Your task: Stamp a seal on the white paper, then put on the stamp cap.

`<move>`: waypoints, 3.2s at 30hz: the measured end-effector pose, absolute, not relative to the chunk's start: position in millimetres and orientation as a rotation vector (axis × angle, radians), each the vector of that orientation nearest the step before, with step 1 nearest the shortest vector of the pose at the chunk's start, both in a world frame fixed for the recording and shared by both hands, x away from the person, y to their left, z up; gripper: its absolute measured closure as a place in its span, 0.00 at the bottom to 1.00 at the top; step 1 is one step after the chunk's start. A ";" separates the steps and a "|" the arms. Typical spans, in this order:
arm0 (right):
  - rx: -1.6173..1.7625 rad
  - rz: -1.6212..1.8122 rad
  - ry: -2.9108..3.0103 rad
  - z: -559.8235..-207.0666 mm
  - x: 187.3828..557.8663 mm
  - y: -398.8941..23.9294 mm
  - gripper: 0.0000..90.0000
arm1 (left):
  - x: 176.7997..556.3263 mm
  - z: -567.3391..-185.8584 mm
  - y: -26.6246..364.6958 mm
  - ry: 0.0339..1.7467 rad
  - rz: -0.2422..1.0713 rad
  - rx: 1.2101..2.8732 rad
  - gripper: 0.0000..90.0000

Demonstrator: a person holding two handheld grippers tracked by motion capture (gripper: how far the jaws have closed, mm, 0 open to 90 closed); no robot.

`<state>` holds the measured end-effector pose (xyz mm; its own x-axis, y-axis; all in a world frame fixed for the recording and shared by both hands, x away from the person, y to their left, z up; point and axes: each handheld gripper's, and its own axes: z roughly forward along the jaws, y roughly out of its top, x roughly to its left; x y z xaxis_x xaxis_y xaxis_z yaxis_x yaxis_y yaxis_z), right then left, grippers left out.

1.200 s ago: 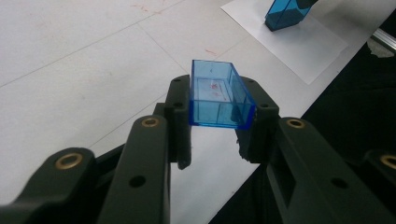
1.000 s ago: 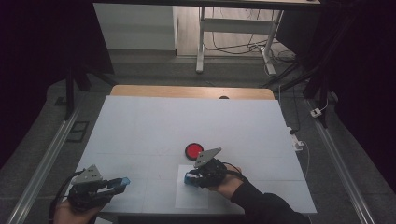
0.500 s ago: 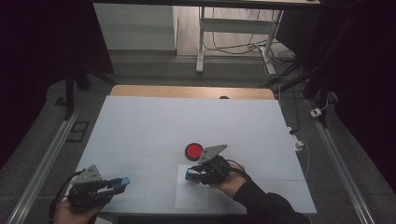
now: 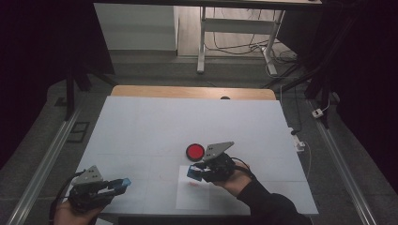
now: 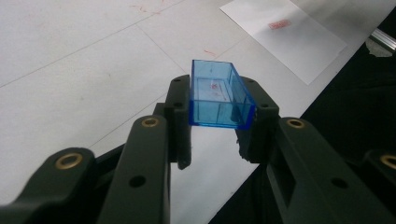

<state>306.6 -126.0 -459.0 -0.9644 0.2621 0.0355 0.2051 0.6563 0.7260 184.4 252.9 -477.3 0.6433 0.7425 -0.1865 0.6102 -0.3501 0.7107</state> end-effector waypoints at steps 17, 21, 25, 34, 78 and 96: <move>0.369 1.295 2.729 -437.5 301.7 -137.4 0.78 | 184.1 -477.2 253.2 1.040 0.211 2.075 0.76; 0.364 1.317 2.716 -433.2 300.1 -138.7 0.78 | 184.1 -477.3 253.1 1.036 0.209 2.079 0.76; 0.349 1.324 2.711 -429.3 298.8 -140.5 0.78 | 184.2 -477.3 252.6 1.032 0.207 2.085 0.76; 0.329 1.340 2.703 -425.6 296.6 -142.2 0.78 | 184.4 -477.4 251.8 1.026 0.199 2.091 0.76; 0.333 1.436 2.675 -413.7 298.0 -148.1 0.78 | 213.2 -466.7 215.1 0.745 0.106 2.056 0.76; 0.307 1.466 2.666 -408.6 296.5 -149.6 0.78 | 238.5 -463.0 181.3 0.613 0.061 2.093 0.76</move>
<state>296.5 -149.6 -408.6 -0.9764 0.2146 0.0234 0.1348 0.5212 0.8427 238.5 181.3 -463.0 0.8745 0.4471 -0.1882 0.4015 -0.4494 0.7980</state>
